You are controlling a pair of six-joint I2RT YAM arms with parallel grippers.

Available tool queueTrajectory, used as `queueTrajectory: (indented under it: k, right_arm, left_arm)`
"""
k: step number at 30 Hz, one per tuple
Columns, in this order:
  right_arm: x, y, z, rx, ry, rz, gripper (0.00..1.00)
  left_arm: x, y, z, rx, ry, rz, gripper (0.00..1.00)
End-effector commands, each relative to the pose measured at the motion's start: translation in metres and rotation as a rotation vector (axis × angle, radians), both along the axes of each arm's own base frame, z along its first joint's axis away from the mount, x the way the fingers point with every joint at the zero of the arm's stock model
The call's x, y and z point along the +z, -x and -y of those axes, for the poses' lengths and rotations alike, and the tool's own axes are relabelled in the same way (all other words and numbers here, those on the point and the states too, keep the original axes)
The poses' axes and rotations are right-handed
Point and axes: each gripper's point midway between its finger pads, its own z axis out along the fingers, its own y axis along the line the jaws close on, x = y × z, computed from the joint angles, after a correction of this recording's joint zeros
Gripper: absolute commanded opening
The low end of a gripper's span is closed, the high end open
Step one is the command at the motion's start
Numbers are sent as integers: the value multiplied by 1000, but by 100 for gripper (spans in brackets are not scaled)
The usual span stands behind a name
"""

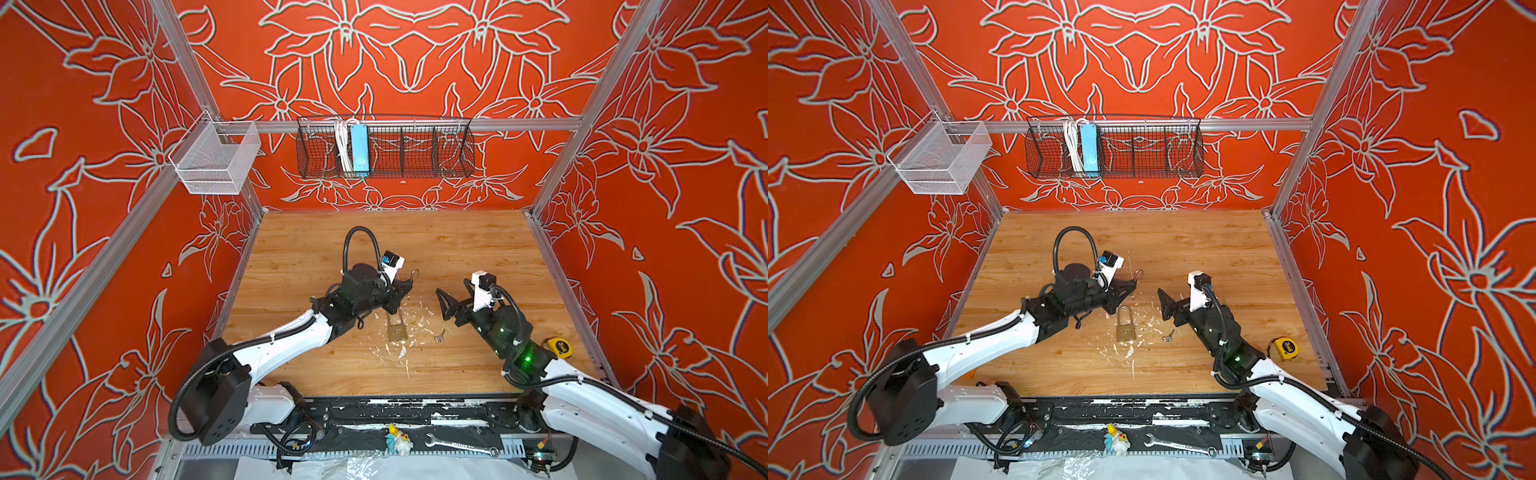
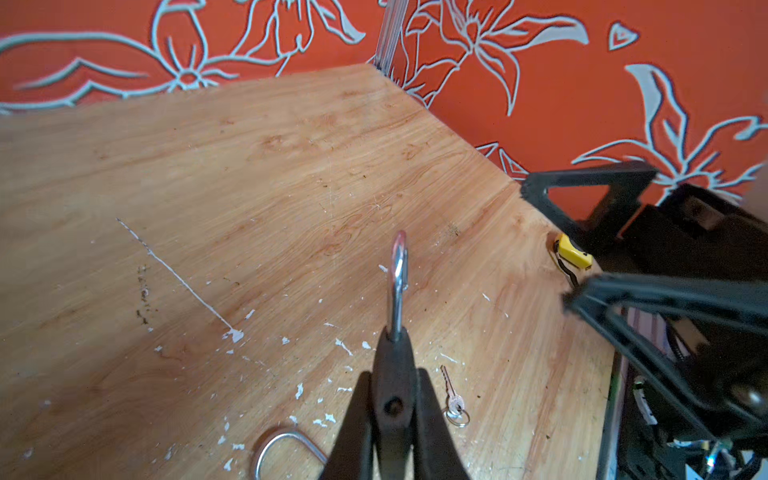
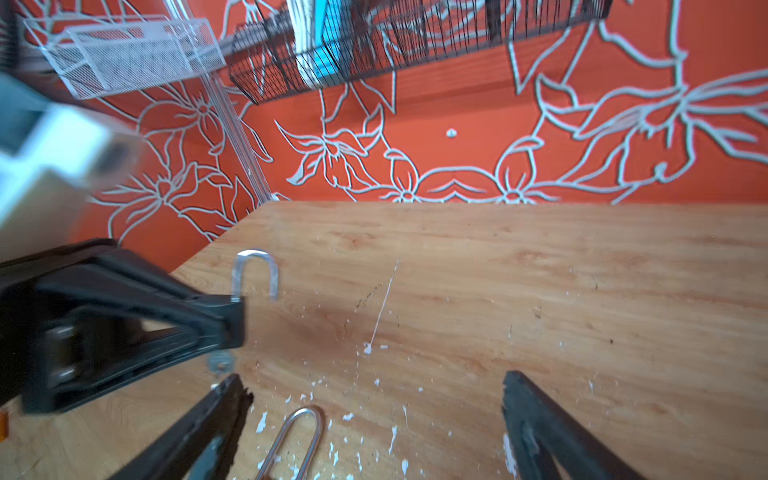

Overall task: Unlock with the key
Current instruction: 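Draw the right gripper back while the left gripper lifts the open padlock away, then carry the small black padlock far across the table with the left gripper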

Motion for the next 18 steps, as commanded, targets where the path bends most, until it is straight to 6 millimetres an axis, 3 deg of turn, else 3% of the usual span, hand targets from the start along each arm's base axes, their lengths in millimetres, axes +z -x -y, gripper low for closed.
queueTrajectory:
  k: [1, 8, 18]
  right_arm:
    - [8, 8, -12, 87, 5, 89, 98]
    - [9, 10, -14, 103, -4, 102, 98]
    - [6, 8, -21, 126, -4, 77, 98]
  left_arm:
    - [-26, -15, -3, 30, -22, -202, 0]
    - [-62, -78, 7, 135, -17, -336, 0]
    - [-101, -165, 43, 175, 42, -447, 0]
